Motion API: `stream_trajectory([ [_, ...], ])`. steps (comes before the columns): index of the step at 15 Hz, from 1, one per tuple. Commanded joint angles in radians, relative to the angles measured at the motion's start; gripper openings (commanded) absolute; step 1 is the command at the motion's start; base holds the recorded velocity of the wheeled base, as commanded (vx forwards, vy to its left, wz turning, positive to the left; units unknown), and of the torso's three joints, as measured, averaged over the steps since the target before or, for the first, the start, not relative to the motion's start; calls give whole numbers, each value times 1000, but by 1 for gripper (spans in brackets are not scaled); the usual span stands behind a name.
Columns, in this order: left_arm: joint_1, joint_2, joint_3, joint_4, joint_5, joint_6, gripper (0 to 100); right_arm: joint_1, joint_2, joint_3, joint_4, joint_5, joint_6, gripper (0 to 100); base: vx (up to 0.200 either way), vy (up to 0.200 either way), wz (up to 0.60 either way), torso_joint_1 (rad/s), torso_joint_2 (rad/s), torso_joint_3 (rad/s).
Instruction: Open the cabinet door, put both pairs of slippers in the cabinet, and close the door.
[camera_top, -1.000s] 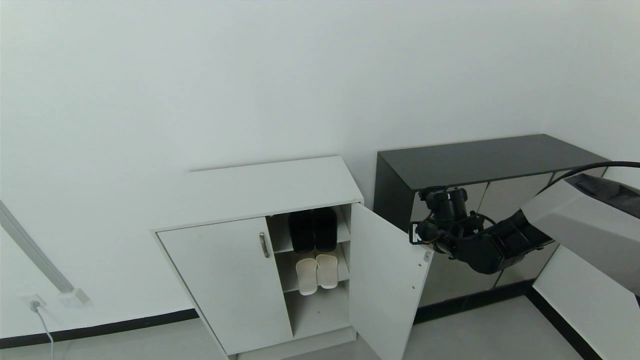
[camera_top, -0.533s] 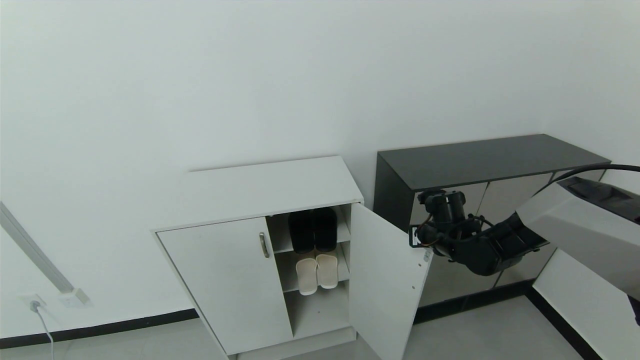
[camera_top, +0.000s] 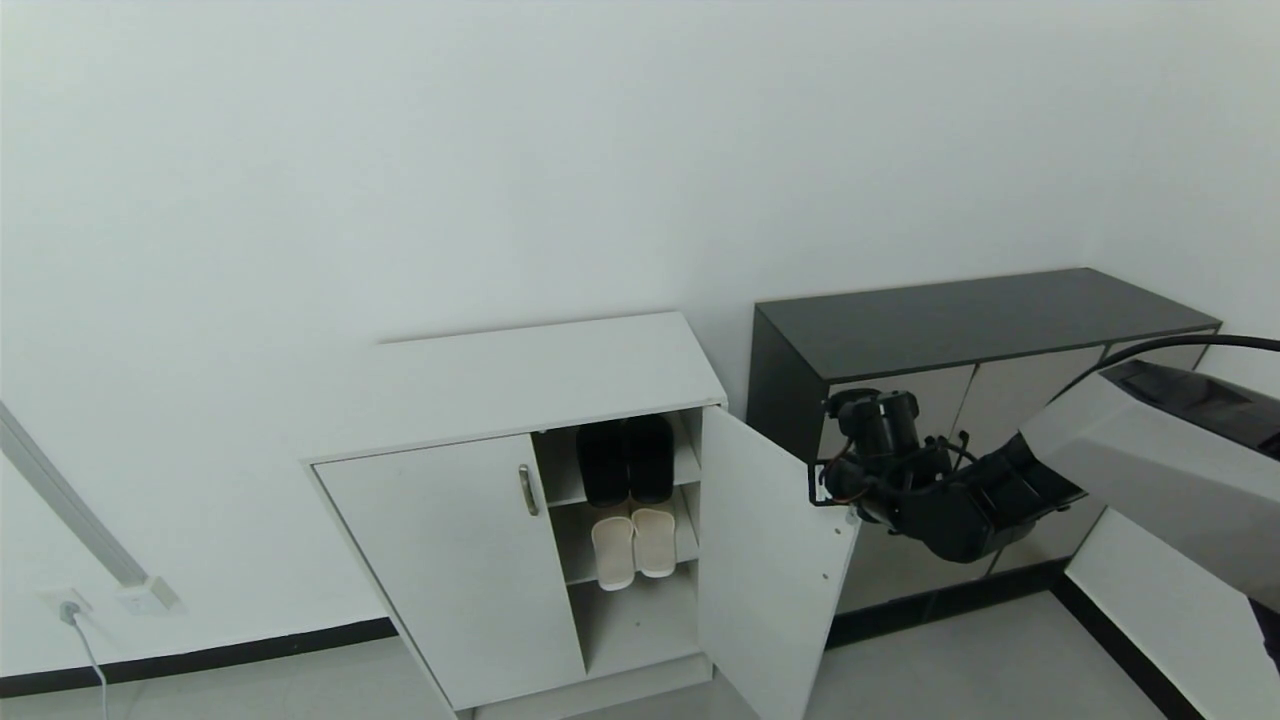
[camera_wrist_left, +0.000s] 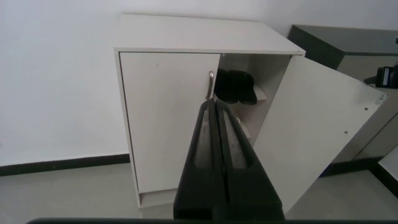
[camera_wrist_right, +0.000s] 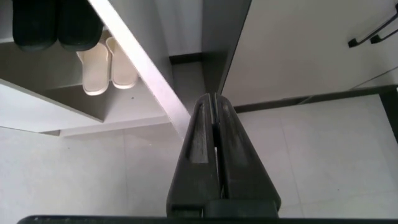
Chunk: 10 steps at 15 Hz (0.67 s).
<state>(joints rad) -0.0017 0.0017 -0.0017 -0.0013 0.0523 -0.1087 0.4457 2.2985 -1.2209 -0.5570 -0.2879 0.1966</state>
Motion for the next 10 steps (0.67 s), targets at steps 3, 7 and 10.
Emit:
stream_trajectory([
  [3,0,1,0,0,0,0,0,70,-14,18,-6,-5,4,0,0,0,0,0,0,0],
  [7,0,1,0,0,0,0,0,163,-47,50,-6,-7,9,0,0,0,0,0,0,0],
  [10,0,1,0,0,0,0,0,246,-64,67,-4,-7,43,0,0,0,0,0,0,0],
])
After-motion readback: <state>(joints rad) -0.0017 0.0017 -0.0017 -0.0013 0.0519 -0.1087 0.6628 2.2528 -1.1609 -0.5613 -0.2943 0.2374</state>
